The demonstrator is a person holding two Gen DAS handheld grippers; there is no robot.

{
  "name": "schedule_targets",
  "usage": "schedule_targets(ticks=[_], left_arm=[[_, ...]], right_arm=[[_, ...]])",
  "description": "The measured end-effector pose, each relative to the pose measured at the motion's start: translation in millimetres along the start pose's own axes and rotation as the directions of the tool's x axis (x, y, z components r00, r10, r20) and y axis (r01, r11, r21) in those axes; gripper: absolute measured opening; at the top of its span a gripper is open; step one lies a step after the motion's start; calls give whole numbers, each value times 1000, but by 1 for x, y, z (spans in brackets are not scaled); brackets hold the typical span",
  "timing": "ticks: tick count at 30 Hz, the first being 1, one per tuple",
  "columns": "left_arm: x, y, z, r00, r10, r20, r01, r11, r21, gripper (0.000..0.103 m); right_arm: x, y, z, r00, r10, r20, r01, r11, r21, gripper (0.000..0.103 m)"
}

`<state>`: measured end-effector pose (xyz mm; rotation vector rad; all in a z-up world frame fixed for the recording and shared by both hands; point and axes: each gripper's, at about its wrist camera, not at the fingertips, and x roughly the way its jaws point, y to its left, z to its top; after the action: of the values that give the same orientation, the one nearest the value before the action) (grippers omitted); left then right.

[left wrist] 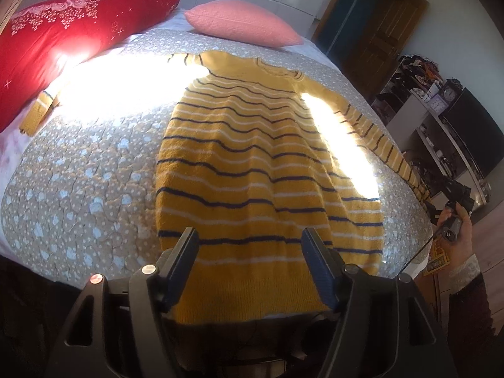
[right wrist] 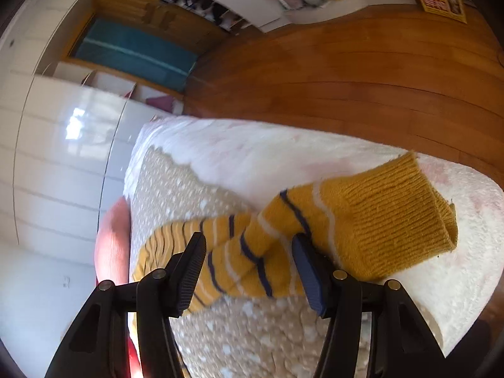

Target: Fold small clothes

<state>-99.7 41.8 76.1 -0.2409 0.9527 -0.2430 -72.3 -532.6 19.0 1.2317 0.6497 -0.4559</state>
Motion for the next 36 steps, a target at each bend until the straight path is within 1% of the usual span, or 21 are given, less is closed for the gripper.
schedule_targets(ticks=[1,2,4,6,8,10,12,13,15,18,20,22,23,25,26,27,28,30,32,34,36], left_arm=[[2,-1,7,1000,-12,12,12,1000,7,67],[3,0,14,999,-27,27,27,1000,11,67],[6,3,31,996,-58,71,57,998,16,68],[10,11,49,992,-64,108,64,998,10,72],[15,25,67,986,-79,147,80,997,2,72],[22,38,83,981,-76,178,77,997,4,72],[30,54,95,977,-56,208,57,998,2,72],[33,64,100,974,-42,222,44,999,-2,72],[36,87,103,968,-29,250,40,998,-39,72],[36,130,101,959,-76,275,117,983,-140,72],[36,155,101,949,-113,293,177,963,-204,73],[37,175,101,947,-98,306,180,951,-252,73],[37,182,101,950,-79,302,165,948,-271,73],[34,193,100,950,-59,306,151,946,-287,73],[33,196,100,948,-55,313,151,945,-291,74],[32,199,100,947,-51,317,151,942,-300,75],[32,202,100,947,-54,317,158,937,-311,77],[33,207,102,946,-82,313,189,925,-331,78],[37,206,103,949,-98,299,202,917,-342,78],[40,201,104,953,-91,288,191,920,-341,78],[44,192,104,957,-80,279,173,929,-327,79]], right_arm=[[2,1,3,999,-53,5,53,998,-20,20],[5,5,5,994,-105,10,105,992,-67,7],[2,20,4,987,-156,36,160,971,-179,6],[-7,45,-4,973,-211,96,230,925,-303,6],[-19,78,-17,961,-225,164,274,862,-427,5],[-28,121,-40,955,-205,213,291,785,-546,5],[-29,168,-73,957,-168,238,286,695,-660,5],[-27,193,-94,961,-141,236,270,646,-714,5],[-17,238,-141,982,-77,171,184,557,-810,2],[20,293,-222,1000,-30,1,13,424,-906,2],[51,314,-282,987,-46,-151,-126,351,-928,2],[75,321,-337,953,-98,-287,-248,292,-924,2],[82,321,-358,937,-122,-327,-288,257,-922,2],[87,316,-383,932,-164,-324,-295,177,-939,3],[87,313,-385,936,-177,-304,-279,153,-948,4],[82,308,-379,942,-180,-284,-260,148,-954,4],[76,305,-365,948,-175,-265,-238,163,-958,4],[60,299,-324,971,-154,-182,-146,216,-965,13],[41,292,-279,990,-138,-34,3,260,-966,52],[25,278,-238,986,-140,87,126,297,-947,63],[19,265,-204,977,-172,126,177,321,-931,64]])
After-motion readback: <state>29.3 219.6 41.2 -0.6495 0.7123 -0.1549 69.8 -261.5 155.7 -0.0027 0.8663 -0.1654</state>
